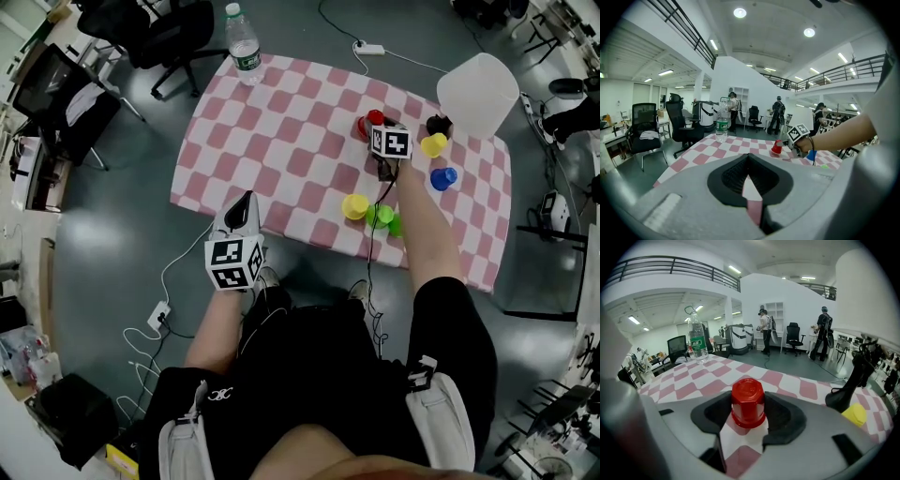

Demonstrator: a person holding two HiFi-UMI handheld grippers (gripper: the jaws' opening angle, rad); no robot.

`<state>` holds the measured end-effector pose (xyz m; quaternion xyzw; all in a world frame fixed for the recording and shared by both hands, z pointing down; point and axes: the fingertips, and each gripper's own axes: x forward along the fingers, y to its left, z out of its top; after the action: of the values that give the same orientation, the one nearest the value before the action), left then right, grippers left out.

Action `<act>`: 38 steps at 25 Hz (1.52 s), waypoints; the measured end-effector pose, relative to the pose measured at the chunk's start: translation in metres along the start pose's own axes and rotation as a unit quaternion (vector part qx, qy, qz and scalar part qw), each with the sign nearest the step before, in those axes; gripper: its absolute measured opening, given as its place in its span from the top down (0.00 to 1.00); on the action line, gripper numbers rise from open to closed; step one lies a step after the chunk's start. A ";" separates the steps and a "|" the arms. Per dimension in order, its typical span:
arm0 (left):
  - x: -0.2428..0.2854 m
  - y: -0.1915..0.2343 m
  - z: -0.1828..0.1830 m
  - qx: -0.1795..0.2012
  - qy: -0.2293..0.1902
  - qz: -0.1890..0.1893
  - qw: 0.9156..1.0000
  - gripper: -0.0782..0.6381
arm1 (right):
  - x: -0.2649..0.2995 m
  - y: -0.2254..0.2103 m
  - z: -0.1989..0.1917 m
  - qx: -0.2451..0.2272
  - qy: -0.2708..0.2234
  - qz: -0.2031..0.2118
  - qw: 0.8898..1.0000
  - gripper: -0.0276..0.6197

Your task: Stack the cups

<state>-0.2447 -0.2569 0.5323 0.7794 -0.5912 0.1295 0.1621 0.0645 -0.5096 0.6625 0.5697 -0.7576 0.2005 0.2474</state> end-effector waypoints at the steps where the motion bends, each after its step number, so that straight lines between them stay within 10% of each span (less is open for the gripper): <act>1: 0.000 -0.002 0.002 0.000 -0.003 -0.001 1.000 0.87 | -0.005 0.001 0.005 -0.002 -0.005 0.003 1.000 0.62; 20: -0.009 -0.094 0.047 0.035 -0.058 -0.096 0.993 0.87 | -0.177 0.030 0.072 -0.046 -0.050 0.064 0.996 0.62; 38: -0.017 -0.133 0.037 0.053 -0.059 -0.146 0.986 0.87 | -0.237 0.068 -0.037 -0.062 0.000 0.071 0.996 0.62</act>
<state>-0.1207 -0.2242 0.4787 0.8710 -0.4721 0.0895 0.1026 0.0583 -0.2880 0.5474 0.4978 -0.8073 0.1700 0.2676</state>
